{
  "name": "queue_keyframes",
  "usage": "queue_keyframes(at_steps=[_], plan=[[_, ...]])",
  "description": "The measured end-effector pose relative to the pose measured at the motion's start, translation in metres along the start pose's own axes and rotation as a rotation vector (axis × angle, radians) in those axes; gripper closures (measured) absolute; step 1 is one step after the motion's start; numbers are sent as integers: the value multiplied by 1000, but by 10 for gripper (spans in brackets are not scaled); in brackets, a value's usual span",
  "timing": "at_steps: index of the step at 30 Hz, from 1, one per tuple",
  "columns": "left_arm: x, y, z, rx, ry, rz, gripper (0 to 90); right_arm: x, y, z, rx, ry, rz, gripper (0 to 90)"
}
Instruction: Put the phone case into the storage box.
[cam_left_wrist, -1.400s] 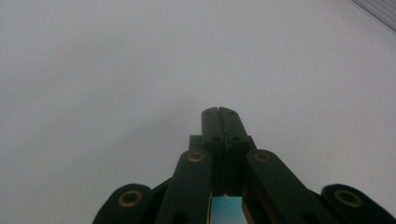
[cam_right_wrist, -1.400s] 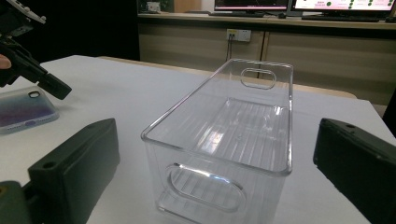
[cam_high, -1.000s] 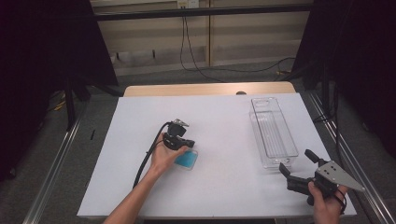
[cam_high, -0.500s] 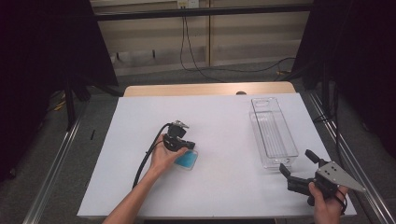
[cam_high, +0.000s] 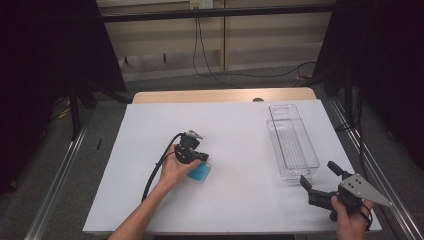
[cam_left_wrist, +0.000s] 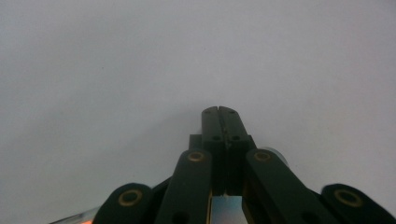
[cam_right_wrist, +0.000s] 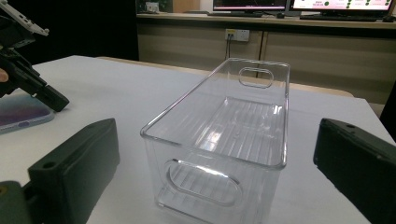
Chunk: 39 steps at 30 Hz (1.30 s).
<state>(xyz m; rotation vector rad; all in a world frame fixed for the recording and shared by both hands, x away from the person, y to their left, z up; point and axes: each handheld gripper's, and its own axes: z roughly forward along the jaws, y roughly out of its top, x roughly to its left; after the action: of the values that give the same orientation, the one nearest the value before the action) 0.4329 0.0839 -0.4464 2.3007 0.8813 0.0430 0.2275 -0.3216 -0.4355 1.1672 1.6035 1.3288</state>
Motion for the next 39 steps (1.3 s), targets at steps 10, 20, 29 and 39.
queue_keyframes(at_steps=[10,20,29,39], plan=[[-1,-5,-4,3,-18,-4,900,0,0,1,4,1,-2,0],[-1,-10,-6,-4,-25,-9,900,1,-1,2,9,0,-4,0],[-2,-13,-9,4,-31,-5,900,1,-1,1,7,1,-4,0],[-5,-16,-12,10,-30,-1,900,1,-1,1,8,3,-5,0]])
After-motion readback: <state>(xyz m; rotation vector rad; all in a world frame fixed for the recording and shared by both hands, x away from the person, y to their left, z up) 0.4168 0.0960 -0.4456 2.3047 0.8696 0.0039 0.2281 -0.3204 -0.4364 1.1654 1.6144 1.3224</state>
